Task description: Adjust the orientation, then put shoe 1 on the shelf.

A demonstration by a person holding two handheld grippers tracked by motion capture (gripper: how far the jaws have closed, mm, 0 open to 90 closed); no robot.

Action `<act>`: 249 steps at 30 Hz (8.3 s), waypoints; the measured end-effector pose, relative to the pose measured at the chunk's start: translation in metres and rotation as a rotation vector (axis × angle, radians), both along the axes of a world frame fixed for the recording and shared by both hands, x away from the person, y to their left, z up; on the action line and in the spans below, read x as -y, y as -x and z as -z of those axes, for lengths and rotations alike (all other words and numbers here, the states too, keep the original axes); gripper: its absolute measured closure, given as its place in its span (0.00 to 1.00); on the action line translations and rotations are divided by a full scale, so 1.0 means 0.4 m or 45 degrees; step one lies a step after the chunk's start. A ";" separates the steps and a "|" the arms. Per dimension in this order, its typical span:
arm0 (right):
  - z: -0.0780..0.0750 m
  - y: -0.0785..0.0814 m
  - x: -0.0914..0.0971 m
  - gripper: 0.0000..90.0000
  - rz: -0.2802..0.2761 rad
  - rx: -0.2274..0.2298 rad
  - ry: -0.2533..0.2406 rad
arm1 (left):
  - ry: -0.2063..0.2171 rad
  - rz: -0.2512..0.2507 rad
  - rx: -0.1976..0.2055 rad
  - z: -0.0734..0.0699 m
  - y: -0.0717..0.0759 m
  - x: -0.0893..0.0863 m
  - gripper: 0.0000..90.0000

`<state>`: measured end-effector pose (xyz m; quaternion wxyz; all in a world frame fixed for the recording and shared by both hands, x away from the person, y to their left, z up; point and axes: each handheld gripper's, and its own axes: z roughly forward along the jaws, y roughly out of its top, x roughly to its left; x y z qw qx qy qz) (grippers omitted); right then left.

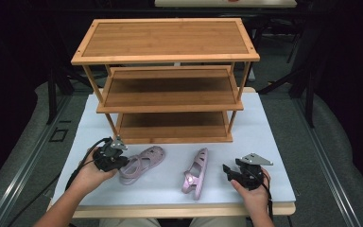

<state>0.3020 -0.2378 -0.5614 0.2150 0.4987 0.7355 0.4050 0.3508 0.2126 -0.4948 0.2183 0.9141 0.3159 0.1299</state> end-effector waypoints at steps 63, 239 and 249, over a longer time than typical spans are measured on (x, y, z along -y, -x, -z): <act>0.003 -0.002 0.001 0.44 -0.007 -0.010 -0.017 | -0.178 0.043 -0.257 -0.004 -0.087 0.062 0.92; -0.074 0.061 -0.115 0.98 -0.231 0.234 0.004 | 0.829 -0.498 0.466 0.099 0.116 -0.116 0.52; -0.086 0.060 -0.127 0.99 -0.292 0.221 -0.086 | 0.817 -0.495 0.460 0.103 0.113 -0.106 0.52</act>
